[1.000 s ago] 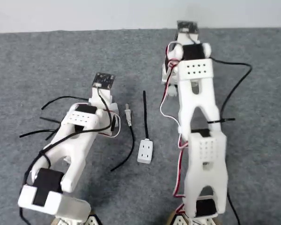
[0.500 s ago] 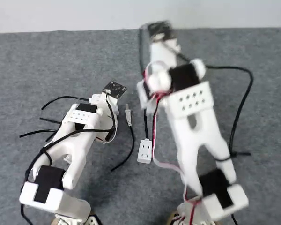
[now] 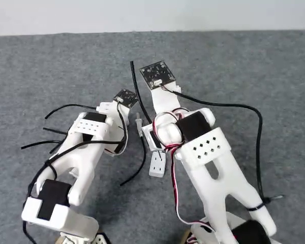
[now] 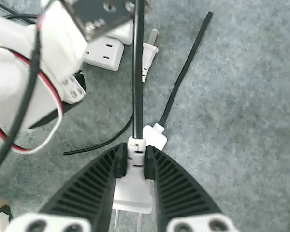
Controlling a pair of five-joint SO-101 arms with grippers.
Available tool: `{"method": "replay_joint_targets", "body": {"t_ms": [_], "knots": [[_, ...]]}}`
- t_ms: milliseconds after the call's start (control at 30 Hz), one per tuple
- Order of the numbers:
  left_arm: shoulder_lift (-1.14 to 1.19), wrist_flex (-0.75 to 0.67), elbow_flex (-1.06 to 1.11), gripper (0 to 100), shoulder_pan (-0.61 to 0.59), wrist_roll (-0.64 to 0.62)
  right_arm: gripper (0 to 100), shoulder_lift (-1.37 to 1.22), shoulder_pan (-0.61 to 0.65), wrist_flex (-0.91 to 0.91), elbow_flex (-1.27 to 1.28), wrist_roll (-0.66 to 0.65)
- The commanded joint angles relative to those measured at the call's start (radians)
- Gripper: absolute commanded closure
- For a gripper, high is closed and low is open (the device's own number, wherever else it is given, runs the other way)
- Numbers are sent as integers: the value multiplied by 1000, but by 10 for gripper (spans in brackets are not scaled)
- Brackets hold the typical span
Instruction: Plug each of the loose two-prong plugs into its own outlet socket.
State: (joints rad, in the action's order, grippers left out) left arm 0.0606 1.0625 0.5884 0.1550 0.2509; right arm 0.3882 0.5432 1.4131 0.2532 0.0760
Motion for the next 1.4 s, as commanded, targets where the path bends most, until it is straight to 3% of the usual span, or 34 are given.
{"method": "replay_joint_targets", "body": {"t_ms": [0, 400, 833, 1000, 1100, 1233, 1367], "knots": [[-14, 14, -18, 987, 12, 12, 991, 51, 5, -19, -8, -9], [-29, 51, 7, 987, 52, 138, 991, -12, 27, -125, 68, -5], [-344, -48, 302, 987, 149, 256, 991, -18, 18, -124, 69, -28], [-345, -77, 303, 987, 141, 244, 991, -18, 16, -124, 72, -26], [-347, -114, 309, 987, 138, 169, 991, -18, -13, -136, 97, -20], [-368, -184, 332, 987, 57, 101, 991, -18, -82, -232, 195, 71], [-445, -249, 344, 987, -153, 86, 991, -18, -111, -364, 333, 129]]}}
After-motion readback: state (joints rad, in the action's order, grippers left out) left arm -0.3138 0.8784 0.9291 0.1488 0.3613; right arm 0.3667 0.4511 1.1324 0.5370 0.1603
